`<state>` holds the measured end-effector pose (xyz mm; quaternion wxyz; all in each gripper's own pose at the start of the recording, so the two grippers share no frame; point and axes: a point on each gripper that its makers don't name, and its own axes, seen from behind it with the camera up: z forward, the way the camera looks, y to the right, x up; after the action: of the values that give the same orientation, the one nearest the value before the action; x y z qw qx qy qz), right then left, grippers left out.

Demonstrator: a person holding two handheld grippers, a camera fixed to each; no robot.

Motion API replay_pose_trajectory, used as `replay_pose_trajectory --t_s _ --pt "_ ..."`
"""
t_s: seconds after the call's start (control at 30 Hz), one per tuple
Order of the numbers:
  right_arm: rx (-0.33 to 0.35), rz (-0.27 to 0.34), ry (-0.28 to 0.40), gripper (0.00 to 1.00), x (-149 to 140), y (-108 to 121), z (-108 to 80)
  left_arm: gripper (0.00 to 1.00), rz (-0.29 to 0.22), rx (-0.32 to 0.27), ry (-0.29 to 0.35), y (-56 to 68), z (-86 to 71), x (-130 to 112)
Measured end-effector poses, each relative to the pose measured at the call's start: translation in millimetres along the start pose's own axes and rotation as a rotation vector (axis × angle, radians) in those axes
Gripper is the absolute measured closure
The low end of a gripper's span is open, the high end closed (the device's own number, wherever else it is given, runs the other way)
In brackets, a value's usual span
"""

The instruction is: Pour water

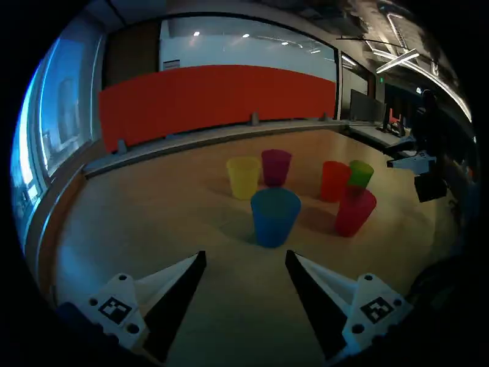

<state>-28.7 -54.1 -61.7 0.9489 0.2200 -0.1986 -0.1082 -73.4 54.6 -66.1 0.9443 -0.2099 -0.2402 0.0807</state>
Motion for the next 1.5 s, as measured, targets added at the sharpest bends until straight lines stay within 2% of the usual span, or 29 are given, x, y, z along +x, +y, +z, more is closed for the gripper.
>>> replay_pose_trajectory --t_s 0.3,0.6,0.83,1.2,1.5 --pt "-0.077 0.056 0.128 0.00 31 9 -10.6 0.03 -0.032 0.085 0.109 -15.5 -14.2 24" --pt "-0.160 0.100 0.221 0.00 50 21 -16.9 0.03 -0.042 0.161 0.217 -27.9 -24.4 49" --pt "-0.229 0.112 0.299 0.00 64 31 -20.7 0.03 -0.071 0.215 0.310 -37.6 -33.8 69" --pt "-0.295 0.130 0.390 0.00 79 35 -20.5 0.03 -0.073 0.278 0.401 -47.7 -42.1 86" --pt "-0.344 0.142 0.459 0.00 90 41 -23.8 0.03 -0.064 0.376 0.471 -62.8 -52.6 100"
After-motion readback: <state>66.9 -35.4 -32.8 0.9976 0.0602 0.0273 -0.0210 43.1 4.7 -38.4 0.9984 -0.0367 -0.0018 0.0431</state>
